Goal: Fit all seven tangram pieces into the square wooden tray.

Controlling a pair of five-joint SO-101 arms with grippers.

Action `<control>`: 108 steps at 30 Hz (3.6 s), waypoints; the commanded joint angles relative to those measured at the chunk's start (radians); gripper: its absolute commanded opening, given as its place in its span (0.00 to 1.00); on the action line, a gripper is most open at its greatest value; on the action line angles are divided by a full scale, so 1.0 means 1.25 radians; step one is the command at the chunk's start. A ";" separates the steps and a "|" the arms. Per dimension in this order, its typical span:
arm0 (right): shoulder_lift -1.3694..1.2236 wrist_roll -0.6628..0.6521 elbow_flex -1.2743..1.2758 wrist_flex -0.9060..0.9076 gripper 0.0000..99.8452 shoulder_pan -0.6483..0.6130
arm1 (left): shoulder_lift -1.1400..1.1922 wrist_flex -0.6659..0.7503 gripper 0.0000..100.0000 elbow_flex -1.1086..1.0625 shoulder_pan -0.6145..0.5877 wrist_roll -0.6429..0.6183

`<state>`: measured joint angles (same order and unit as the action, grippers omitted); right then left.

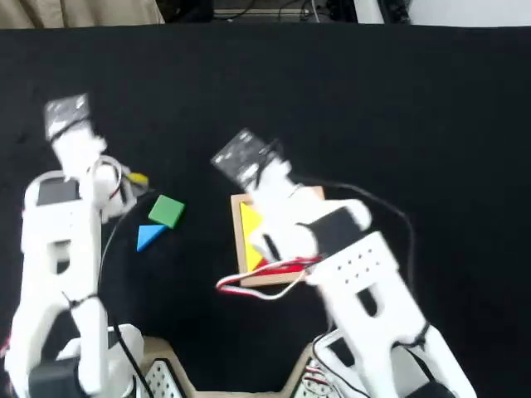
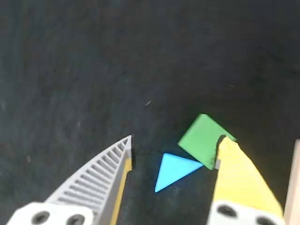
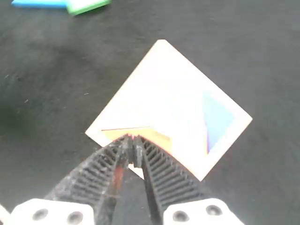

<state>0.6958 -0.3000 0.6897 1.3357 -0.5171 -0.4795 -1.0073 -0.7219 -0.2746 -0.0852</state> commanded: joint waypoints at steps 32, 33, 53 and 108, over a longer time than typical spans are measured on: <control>-0.347 -0.113 0.074 -0.390 0.01 0.194 | -0.126 0.296 0.29 -0.300 -0.001 -0.125; -0.339 -0.112 0.075 -0.388 0.01 0.184 | -0.129 0.296 0.29 -0.305 0.009 -0.124; -0.409 -0.162 0.020 -0.473 0.01 0.227 | -0.128 0.298 0.29 -0.319 0.026 -0.124; -0.673 -1.003 -0.187 -0.205 0.24 0.188 | -0.130 0.360 0.29 -0.332 0.020 -0.123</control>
<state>-0.1343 -1.5459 0.4795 1.0518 -0.2685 -0.6176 -0.5700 -1.1500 -0.2532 -0.2417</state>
